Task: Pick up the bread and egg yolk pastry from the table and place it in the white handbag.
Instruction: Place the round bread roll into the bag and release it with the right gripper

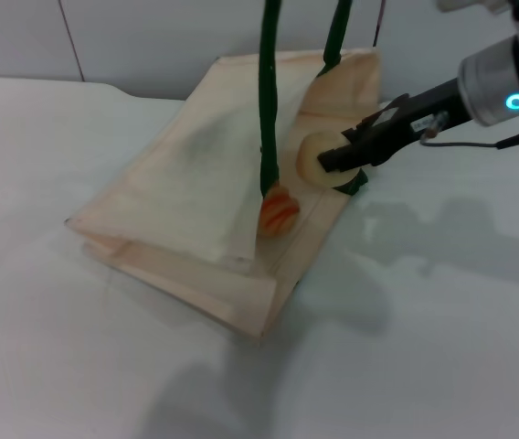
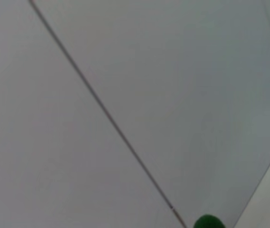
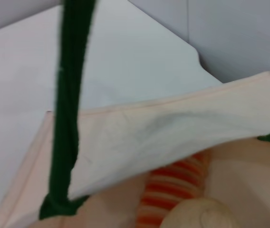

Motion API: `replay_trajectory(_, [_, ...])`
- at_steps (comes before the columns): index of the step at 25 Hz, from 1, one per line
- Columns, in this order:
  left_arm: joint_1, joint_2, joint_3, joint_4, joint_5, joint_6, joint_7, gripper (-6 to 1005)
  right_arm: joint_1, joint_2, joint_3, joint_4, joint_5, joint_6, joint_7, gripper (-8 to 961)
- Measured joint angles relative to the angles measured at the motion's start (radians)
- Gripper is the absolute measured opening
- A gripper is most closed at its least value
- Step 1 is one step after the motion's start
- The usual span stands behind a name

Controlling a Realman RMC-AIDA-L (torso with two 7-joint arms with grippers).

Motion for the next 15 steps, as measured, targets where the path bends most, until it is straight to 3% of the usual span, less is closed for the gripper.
replay_trajectory(15, [0.007, 0.0, 0.033, 0.079, -0.011, -0.002, -0.016, 197, -0.025, 0.0, 0.003, -0.097, 0.011, 0.212, -0.01, 464])
